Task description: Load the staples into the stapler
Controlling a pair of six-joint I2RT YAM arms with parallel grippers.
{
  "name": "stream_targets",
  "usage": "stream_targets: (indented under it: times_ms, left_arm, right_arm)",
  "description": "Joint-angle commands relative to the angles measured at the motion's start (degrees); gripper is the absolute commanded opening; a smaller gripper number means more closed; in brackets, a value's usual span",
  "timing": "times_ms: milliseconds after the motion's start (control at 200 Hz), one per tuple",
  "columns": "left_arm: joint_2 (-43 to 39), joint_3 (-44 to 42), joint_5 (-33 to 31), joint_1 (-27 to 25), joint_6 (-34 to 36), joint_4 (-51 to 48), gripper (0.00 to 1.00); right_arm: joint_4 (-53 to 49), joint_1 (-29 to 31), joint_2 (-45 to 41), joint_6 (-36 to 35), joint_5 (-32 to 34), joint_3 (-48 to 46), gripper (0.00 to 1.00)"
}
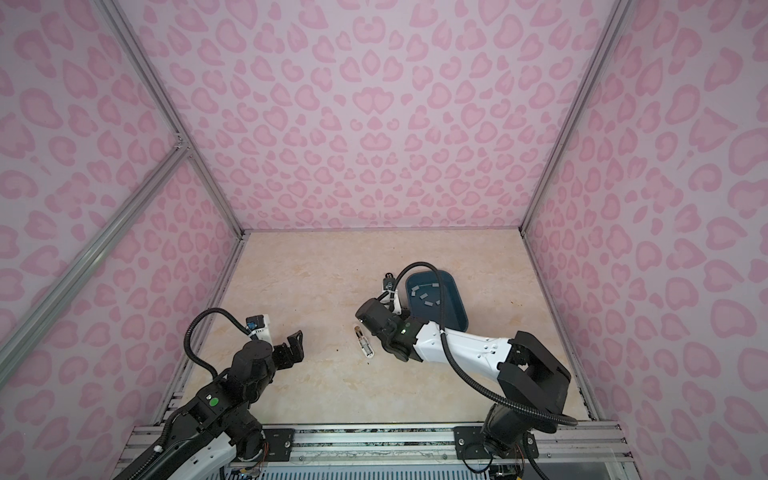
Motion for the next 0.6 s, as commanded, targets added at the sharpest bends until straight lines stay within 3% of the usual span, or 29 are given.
stream_targets:
  times_ms: [0, 35, 90, 295, 390, 595]
  left_arm:
    - [-0.7, 0.6, 0.1, 0.0, 0.2, 1.1, 0.96]
    - [-1.2, 0.4, 0.2, 0.0, 0.2, 1.0, 0.96]
    - [-2.0, 0.2, 0.4, 0.0, 0.2, 0.7, 0.96]
    - [-5.3, -0.6, 0.9, 0.0, 0.1, -0.1, 0.96]
    - [-6.2, -0.8, 1.0, 0.0, 0.1, -0.2, 0.96]
    - [-5.9, -0.7, 1.3, 0.1, 0.0, -0.4, 0.96]
  right_arm:
    - [-20.7, -1.1, -2.3, 18.5, 11.2, 1.4, 0.44]
    - [-22.1, -1.6, -4.0, 20.8, 12.4, 0.5, 0.58]
    - [-21.1, -3.1, -7.0, 20.7, 11.7, -2.2, 0.64]
    - [-36.3, -14.2, -16.2, 35.6, 10.5, -6.9, 0.54]
    - [-41.6, -16.5, -22.2, 43.3, 12.5, -9.9, 0.58]
    - [-36.3, -29.5, -41.1, 41.5, 5.1, -22.1, 0.57]
